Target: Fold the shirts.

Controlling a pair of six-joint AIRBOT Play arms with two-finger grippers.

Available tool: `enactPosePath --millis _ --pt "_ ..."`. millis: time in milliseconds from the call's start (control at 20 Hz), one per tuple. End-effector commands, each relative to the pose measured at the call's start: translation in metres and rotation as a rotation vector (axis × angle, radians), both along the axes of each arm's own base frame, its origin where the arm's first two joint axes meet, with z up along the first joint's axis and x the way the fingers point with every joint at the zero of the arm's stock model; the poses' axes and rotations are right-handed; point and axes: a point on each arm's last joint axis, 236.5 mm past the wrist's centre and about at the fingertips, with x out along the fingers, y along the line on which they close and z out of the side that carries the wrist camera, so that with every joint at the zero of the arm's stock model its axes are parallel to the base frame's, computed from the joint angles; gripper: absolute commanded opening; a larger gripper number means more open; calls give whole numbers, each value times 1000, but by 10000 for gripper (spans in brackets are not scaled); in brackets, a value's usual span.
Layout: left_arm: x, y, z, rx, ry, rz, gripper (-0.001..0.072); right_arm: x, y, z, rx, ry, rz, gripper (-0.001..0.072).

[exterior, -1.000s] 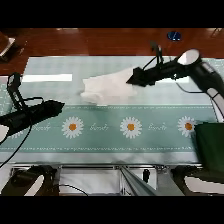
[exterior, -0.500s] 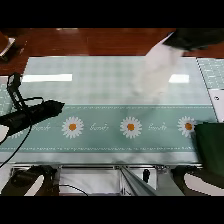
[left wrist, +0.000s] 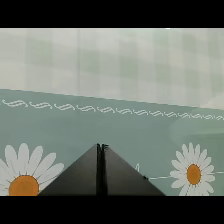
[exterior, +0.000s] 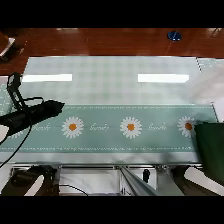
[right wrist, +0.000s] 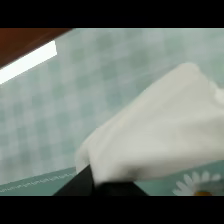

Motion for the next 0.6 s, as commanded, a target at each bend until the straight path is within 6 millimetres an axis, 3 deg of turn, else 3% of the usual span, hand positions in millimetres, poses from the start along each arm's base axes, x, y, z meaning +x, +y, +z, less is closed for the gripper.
enactPosePath --millis 0,100,250,550 --pt "2 1 1 -1 -9 4 18 -58 -44 -18 8 157 -152 14" --pt "5 2 5 -5 -29 14 18 -85 -66 -24 -35 208 -270 14" --pt "9 1 4 -23 -43 29 18 -151 -91 -56 -95 373 -461 14" --pt "10 3 -5 -29 -43 46 18 -260 -78 -115 -76 627 -749 15"
